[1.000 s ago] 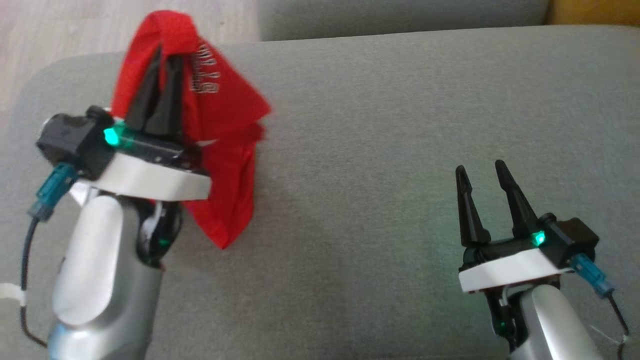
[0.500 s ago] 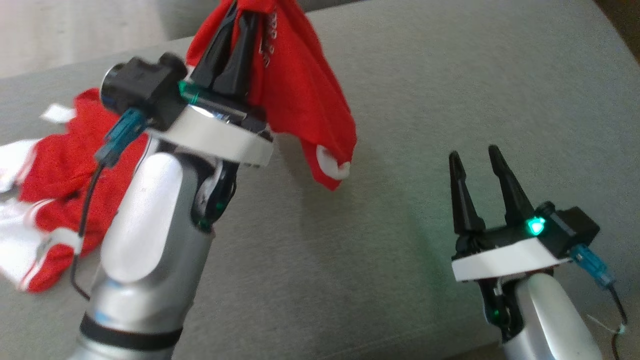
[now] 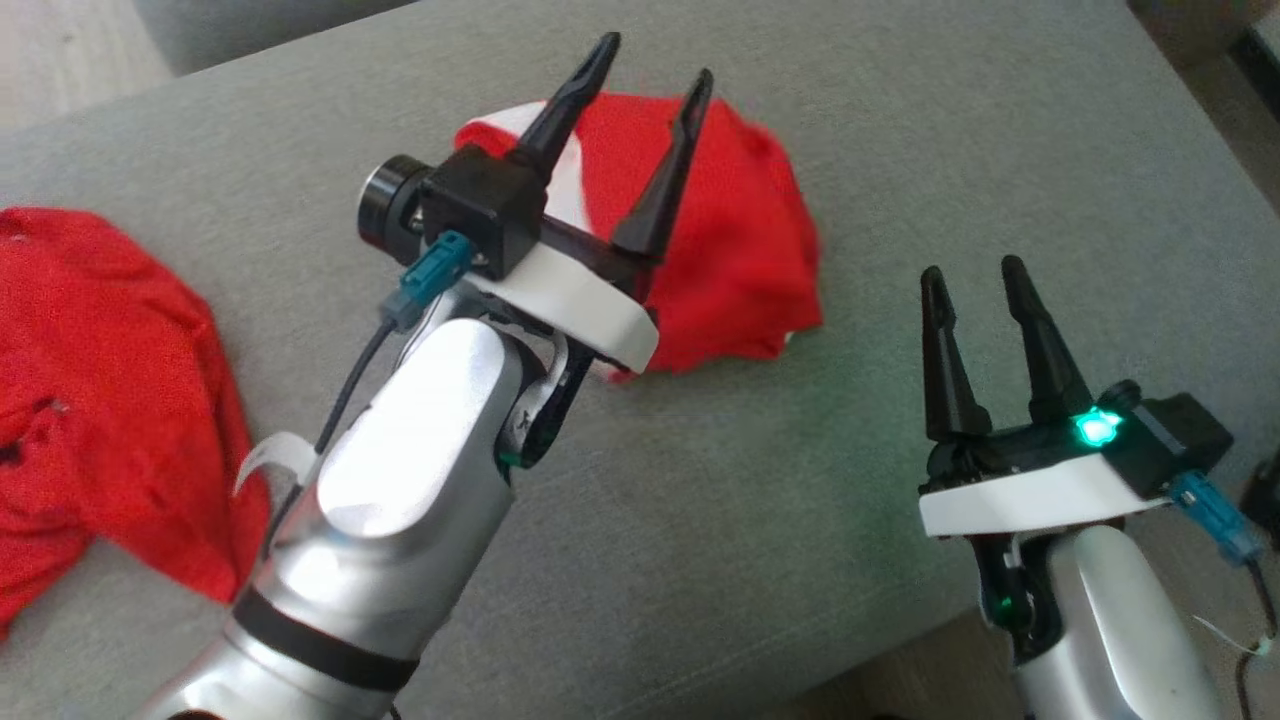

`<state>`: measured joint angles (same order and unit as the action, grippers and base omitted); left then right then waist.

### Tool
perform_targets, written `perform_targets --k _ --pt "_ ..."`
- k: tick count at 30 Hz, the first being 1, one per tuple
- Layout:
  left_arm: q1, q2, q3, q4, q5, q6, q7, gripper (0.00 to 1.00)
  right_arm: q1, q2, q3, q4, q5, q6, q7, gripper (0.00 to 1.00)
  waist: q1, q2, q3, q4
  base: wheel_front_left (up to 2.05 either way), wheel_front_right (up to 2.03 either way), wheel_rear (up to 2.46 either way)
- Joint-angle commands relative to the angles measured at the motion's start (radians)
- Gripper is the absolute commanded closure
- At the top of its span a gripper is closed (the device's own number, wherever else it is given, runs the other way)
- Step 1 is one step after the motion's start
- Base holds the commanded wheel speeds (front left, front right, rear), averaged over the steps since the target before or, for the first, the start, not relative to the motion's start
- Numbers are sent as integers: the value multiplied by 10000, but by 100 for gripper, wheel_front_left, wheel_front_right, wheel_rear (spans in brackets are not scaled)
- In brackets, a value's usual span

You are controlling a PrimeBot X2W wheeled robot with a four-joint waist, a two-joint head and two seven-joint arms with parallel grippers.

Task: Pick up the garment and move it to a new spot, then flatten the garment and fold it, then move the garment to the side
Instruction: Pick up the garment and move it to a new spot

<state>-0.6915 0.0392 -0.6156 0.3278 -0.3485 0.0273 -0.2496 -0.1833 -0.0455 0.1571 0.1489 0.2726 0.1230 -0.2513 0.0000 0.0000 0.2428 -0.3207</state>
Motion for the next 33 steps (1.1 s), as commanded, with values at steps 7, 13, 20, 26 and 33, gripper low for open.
perform_targets --k 7,13,20,26,33 --pt "51 241 1272 -925 141 191 -119 0 -63 -47 -130 -322 -358 77 -105 0 0 0 -453 1145 0 0 0" --pt "1575 825 2321 -1635 465 85 -120 0 246 -47 -493 -284 -804 77 -105 0 0 0 -985 2250 0 0 0" --pt "4168 977 2949 -2028 768 -103 -121 0 818 -47 -659 -102 -1249 77 -105 0 0 0 -1610 3102 0 0 0" --pt "5882 519 3369 -2412 1056 -156 -121 0 1155 -47 -741 -32 -1290 77 -105 0 0 0 -1864 3319 0 0 0" --pt "6325 154 3810 -2771 1068 -243 -121 0 1223 -47 -749 -25 -1406 77 -105 0 0 0 -1915 3491 0 0 0"
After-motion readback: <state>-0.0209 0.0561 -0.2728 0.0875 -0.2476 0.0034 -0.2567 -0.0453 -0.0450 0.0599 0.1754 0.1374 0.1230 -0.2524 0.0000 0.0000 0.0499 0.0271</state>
